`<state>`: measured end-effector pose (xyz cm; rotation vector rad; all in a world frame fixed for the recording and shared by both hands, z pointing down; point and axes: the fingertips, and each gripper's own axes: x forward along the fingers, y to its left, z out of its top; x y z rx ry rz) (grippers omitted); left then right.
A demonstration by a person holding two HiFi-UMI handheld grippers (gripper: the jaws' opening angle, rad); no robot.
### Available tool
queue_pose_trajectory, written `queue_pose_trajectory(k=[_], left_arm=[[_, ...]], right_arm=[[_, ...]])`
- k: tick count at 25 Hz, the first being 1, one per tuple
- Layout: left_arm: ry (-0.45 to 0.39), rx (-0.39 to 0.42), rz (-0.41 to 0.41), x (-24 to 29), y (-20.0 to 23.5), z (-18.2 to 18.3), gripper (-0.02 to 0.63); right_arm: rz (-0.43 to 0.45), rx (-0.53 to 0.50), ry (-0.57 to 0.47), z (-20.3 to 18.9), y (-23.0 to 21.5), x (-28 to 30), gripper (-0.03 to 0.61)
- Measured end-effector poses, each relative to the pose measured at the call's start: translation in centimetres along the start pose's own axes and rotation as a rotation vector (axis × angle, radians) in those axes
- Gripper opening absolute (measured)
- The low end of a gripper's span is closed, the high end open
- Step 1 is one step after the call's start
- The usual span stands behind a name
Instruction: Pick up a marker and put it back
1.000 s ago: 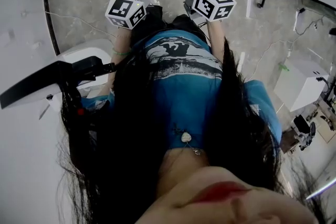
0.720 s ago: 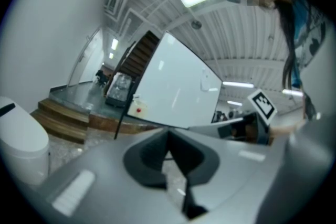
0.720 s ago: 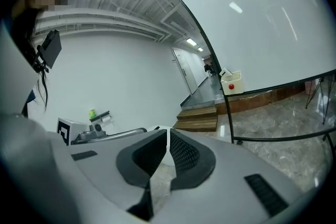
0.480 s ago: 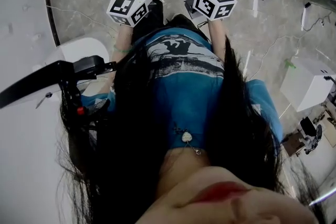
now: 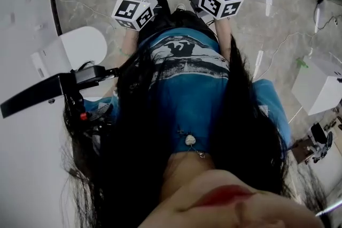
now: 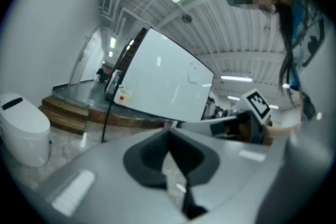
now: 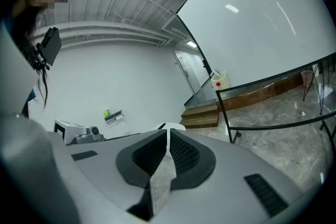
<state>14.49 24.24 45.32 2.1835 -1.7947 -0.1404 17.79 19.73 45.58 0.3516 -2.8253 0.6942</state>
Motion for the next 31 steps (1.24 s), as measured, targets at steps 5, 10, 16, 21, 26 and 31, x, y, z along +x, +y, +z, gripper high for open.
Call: queue_pose_trajectory(k=[5,10,16,21,26,31], left_arm=[[-0.002,0.012,0.005,-0.5,-1.9,-1.1,-0.009],[0.000,0.027,0.004,-1.1,-3.3,-1.5,-0.009],[-0.007,0.035,0.004,-1.3,-3.9,-2.0,-0.009],[-0.009,0.040,0.007,-1.2,-3.9,-1.4,-0.009],[-0.018,0.041,0.015,-1.5,-3.8,-1.8,-0.009],[-0.021,0.041,0.016,-1.4,-4.0,-2.1,-0.009]], right_arm=[[0.016,-0.008,-0.005,-1.4,0.5,-2.2,0.026],[0.021,-0.022,-0.014,-1.8,0.9,-3.7,0.026],[0.020,-0.030,-0.026,-2.0,0.9,-4.6,0.026],[0.031,-0.036,-0.026,-1.6,1.2,-4.4,0.026],[0.037,-0.043,-0.027,-2.0,1.3,-4.3,0.026],[0.040,-0.045,-0.026,-2.2,1.2,-4.6,0.026]])
